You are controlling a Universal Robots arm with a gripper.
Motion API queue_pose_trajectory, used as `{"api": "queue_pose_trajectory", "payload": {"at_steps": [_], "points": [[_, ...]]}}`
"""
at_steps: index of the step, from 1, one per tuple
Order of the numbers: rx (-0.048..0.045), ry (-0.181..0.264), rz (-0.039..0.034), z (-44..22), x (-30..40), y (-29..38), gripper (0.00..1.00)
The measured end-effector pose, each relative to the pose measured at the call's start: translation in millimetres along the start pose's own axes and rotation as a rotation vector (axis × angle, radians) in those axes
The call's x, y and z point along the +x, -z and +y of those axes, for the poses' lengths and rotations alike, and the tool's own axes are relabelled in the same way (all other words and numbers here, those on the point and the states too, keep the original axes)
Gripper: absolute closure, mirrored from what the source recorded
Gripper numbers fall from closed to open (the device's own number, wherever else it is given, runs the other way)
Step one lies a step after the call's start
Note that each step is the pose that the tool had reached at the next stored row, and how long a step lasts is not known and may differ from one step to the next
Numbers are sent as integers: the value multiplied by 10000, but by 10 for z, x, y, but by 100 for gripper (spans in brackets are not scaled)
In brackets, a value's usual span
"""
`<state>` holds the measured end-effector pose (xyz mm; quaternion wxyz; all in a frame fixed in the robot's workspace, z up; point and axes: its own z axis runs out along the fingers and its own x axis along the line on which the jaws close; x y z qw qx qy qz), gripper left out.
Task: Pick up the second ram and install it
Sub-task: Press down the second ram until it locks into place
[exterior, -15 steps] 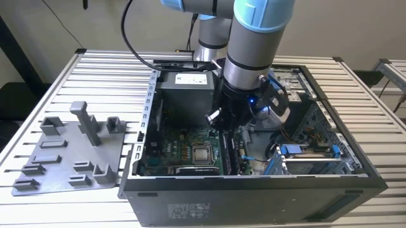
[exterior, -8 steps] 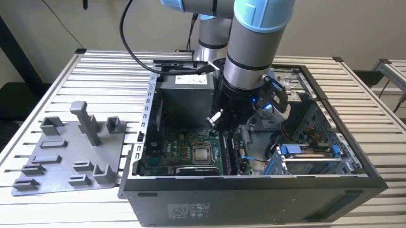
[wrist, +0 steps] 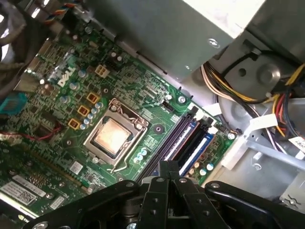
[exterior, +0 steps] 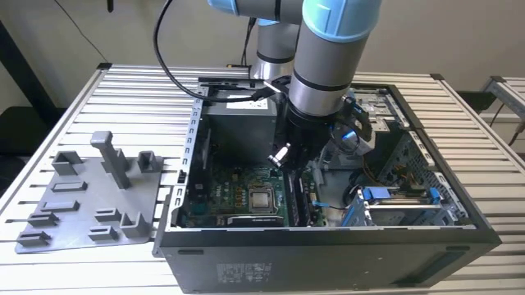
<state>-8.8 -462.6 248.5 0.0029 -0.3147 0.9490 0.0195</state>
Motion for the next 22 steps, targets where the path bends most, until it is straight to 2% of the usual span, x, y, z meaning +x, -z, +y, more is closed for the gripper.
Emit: {"api": "queue_pose_trajectory", "payload": {"at_steps": [22], "points": [[-30, 3949, 83, 0, 0, -1, 89]]}}
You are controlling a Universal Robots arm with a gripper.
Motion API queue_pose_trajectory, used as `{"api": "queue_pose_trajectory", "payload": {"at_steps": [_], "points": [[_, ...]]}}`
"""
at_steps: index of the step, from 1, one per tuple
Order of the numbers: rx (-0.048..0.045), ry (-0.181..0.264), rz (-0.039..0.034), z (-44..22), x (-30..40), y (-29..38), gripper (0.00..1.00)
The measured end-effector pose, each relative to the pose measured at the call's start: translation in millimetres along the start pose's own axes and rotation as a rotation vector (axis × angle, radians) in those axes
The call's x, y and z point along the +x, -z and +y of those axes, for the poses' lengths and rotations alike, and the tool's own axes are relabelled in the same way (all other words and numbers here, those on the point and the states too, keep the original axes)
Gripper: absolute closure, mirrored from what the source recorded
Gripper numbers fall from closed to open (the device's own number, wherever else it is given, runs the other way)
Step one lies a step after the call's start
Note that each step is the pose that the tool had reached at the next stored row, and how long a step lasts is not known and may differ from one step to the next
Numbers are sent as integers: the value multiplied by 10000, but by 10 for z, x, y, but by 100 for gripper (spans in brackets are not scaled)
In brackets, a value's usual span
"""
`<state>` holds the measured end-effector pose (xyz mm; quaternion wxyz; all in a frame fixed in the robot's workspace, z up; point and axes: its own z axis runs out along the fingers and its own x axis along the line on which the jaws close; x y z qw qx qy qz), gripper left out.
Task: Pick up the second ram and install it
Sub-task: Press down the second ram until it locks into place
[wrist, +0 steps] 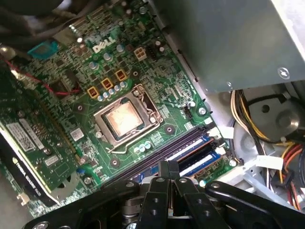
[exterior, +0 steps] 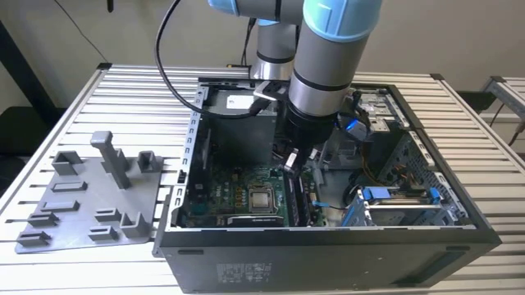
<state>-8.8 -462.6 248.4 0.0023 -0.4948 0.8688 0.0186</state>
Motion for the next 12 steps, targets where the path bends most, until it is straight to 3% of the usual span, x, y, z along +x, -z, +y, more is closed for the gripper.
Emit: {"api": "queue_pose_trajectory", "payload": {"at_steps": [12], "points": [[5, 2172, 33, 0, 0, 0, 89]]}}
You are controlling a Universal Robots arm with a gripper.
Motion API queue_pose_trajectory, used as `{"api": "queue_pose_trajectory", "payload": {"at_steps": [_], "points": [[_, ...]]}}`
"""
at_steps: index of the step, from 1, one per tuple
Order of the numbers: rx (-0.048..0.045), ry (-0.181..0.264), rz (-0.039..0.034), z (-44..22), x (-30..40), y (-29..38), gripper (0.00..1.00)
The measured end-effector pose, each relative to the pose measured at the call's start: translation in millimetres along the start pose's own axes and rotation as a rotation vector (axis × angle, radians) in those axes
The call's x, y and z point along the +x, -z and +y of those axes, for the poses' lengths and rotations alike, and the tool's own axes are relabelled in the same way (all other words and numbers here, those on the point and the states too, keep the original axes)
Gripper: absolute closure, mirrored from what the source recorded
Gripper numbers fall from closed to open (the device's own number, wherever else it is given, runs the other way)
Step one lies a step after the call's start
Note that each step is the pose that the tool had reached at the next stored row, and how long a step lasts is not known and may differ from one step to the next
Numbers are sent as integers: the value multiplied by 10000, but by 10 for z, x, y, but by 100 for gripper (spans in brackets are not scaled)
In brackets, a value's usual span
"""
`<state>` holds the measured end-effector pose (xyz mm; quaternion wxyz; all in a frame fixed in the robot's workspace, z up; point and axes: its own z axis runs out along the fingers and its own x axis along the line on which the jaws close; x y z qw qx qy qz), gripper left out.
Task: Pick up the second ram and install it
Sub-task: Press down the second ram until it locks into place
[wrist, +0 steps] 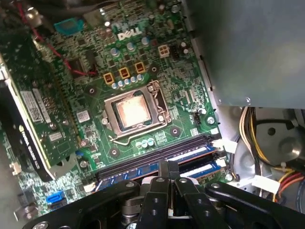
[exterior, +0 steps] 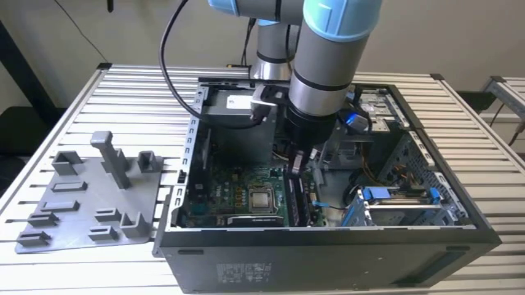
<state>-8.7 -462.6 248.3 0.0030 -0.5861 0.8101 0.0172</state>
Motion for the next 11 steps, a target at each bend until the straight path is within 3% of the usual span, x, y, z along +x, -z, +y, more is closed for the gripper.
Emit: {"api": "queue_pose_trajectory", "payload": {"at_steps": [11], "points": [[16, 2013, 27, 0, 0, 0, 89]]}}
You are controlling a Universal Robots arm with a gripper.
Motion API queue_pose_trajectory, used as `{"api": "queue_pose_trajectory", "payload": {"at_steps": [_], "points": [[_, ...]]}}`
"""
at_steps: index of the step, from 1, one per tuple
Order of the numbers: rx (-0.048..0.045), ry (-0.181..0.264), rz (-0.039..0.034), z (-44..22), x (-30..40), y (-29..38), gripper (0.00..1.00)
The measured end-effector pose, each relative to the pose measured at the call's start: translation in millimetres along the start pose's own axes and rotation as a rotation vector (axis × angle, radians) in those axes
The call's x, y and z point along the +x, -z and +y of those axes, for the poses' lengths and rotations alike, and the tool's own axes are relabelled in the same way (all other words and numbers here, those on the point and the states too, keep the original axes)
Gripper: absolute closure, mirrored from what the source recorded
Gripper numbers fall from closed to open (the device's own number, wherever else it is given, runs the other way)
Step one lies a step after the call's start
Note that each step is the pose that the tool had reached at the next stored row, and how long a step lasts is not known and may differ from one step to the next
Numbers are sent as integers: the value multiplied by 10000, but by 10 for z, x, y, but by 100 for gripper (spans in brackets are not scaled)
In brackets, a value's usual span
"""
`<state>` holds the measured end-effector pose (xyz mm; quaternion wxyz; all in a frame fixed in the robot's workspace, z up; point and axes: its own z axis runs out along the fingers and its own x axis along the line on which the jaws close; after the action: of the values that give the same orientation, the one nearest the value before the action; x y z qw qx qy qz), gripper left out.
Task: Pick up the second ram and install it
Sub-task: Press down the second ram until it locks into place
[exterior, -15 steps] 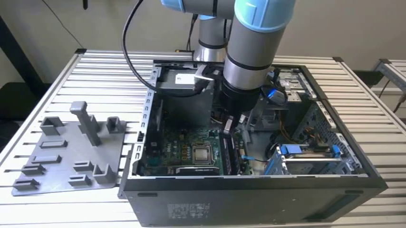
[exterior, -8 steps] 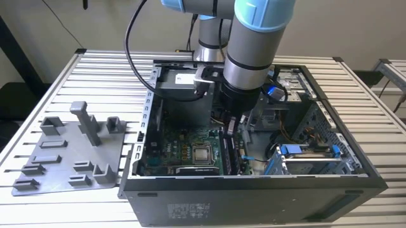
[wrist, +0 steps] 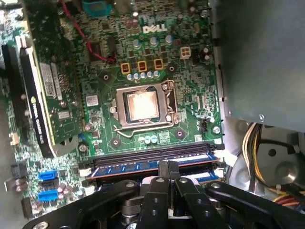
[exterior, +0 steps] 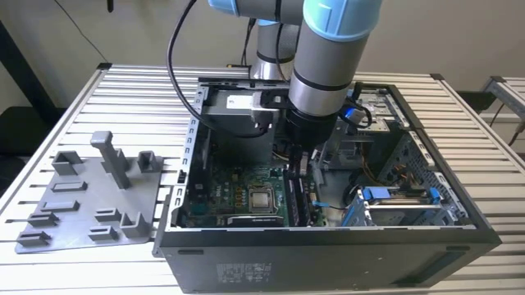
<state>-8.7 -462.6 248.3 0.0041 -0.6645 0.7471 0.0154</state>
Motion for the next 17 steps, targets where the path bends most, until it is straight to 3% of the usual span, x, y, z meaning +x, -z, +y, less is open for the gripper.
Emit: {"api": "queue_pose_trajectory", "payload": {"at_steps": [7, 12, 17], "points": [[41, 1173, 11, 2, 0, 0, 89], [41, 1193, 12, 1, 7, -1, 89], [40, 1193, 9, -18, 82, -55, 89]]}}
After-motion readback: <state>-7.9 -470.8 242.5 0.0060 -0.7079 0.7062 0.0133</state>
